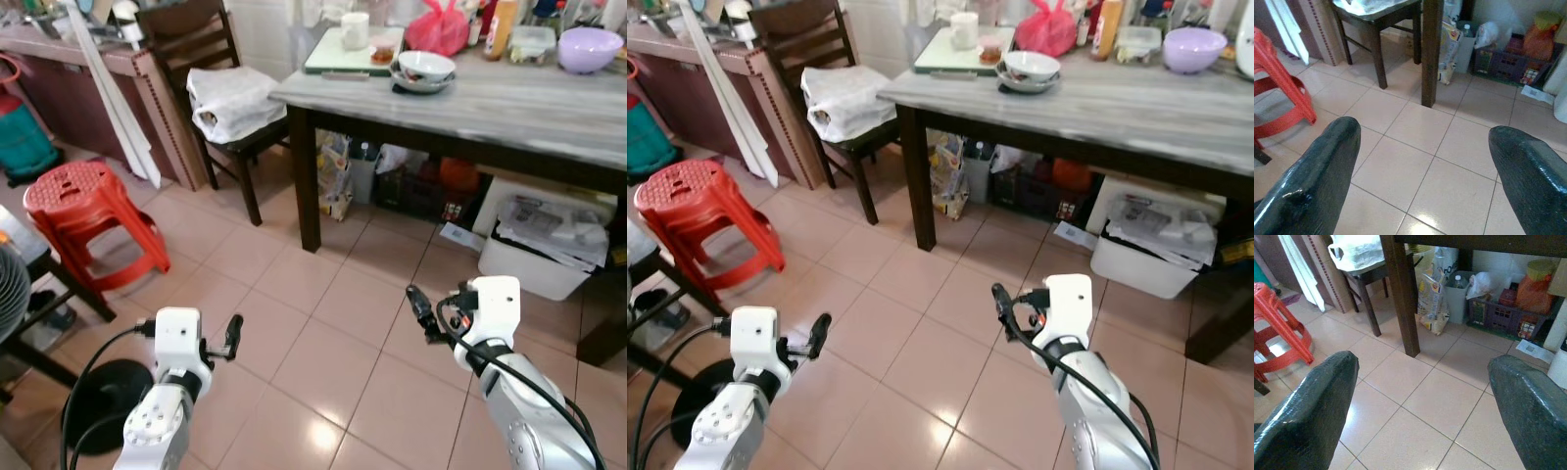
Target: Setting the table
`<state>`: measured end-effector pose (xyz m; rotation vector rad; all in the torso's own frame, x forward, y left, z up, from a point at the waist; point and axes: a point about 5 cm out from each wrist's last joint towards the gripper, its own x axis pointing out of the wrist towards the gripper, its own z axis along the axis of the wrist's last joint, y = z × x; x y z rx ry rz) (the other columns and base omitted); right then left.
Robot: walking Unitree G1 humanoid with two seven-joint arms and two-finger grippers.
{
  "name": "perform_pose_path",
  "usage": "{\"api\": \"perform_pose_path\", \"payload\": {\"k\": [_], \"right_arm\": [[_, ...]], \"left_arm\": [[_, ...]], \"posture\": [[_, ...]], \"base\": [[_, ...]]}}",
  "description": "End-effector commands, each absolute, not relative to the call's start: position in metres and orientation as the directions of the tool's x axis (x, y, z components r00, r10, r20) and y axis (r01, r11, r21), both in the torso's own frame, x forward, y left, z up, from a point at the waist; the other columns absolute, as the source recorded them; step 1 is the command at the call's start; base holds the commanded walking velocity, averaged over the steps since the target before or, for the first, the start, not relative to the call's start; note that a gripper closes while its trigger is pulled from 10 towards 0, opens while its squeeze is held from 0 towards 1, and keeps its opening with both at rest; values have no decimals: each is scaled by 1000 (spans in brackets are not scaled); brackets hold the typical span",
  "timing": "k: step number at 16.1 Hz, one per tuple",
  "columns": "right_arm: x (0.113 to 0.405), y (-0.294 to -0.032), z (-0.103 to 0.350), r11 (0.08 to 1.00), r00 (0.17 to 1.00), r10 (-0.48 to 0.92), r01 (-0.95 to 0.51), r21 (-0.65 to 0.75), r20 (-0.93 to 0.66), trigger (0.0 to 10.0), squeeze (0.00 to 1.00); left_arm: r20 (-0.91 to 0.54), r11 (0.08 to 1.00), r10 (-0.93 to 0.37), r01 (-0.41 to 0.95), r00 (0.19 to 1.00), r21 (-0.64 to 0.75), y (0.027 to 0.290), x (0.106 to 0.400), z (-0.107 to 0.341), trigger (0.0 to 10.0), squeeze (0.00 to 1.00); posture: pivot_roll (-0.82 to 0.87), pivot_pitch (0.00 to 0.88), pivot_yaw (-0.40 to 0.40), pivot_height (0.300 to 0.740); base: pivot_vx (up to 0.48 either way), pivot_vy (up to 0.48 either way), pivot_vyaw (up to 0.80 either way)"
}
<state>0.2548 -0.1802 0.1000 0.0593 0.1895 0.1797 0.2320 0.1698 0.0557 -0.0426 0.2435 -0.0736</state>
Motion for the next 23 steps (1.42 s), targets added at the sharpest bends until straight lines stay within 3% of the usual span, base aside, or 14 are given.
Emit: {"api": "perform_pose_path", "payload": {"k": [1,7,17,23], "right_arm": [[255,-178,104,981,967,190,-181,69,-172,10000,0],[253,-177,104,980,965,196,-187,70,-175,10000,0],[256,-174,107,979,966,201,-191,76,-165,10000,0],[257,-173,116,979,970,205,-203,33,-130,10000,0]], "left_arm": [[-225,996,-90,81,970,-48,171,233,60,10000,0],[-226,994,-106,96,968,-55,169,232,59,10000,0],[-226,993,-113,103,968,-56,169,234,59,10000,0],[-215,992,-124,114,969,-57,167,237,62,10000,0]], "posture": [[-114,62,68,740],[-116,67,67,740],[-118,59,70,740],[-132,61,76,740]], "base": [[0,-259,-788],[0,-480,-760],[0,-470,0],[0,-384,-722]]}}
